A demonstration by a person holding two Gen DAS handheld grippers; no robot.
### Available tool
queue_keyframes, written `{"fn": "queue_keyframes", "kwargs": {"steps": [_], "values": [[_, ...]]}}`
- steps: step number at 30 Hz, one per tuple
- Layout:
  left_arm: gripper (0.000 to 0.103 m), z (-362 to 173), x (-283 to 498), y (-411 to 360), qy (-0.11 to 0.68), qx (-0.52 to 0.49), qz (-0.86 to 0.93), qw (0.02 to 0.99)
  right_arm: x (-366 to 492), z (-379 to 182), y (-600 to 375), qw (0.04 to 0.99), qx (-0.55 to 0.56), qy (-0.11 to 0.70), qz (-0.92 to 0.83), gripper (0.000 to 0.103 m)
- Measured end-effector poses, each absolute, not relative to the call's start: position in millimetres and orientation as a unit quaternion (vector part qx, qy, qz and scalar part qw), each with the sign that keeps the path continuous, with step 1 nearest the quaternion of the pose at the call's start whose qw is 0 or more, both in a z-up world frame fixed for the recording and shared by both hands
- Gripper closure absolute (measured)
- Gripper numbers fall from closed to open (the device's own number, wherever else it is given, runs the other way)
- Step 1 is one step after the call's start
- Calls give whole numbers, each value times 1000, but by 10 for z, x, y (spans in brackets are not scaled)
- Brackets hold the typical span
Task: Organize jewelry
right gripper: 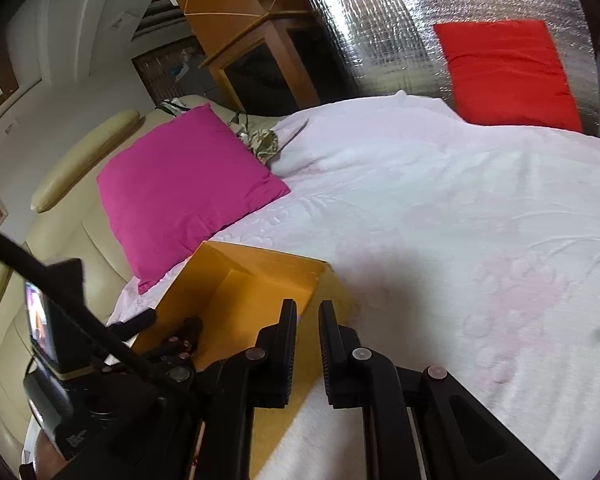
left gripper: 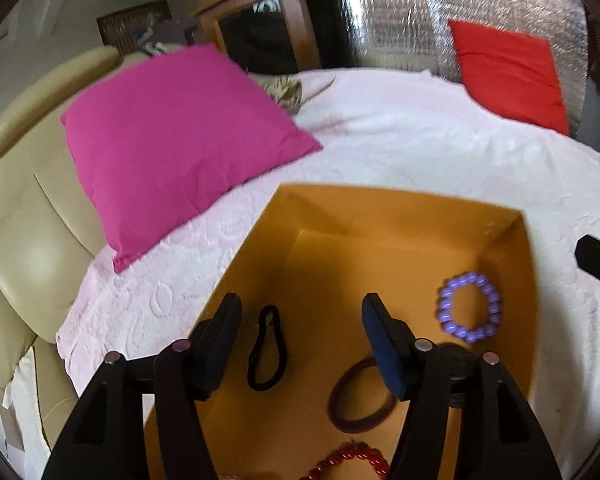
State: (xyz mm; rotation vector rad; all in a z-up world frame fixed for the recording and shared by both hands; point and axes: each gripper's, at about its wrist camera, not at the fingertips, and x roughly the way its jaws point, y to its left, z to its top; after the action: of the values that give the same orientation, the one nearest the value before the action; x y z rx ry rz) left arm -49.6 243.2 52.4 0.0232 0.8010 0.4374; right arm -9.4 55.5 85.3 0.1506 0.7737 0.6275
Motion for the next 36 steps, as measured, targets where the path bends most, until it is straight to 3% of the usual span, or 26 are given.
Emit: {"fn": "queue_keyframes", "kwargs": {"steps": [5,23,36], "values": [[33,695,-706,2297,352,14,203,914,-210,934,423,884,61,364,288,76],[25,1015,-1171,1974,287,-15,193,938,-766,1295,-118,902,45,328,276,76],[21,1214,-1744,1672,310,-29,211,926,-1144,1439,-546,912,73,308,260,76]]}}
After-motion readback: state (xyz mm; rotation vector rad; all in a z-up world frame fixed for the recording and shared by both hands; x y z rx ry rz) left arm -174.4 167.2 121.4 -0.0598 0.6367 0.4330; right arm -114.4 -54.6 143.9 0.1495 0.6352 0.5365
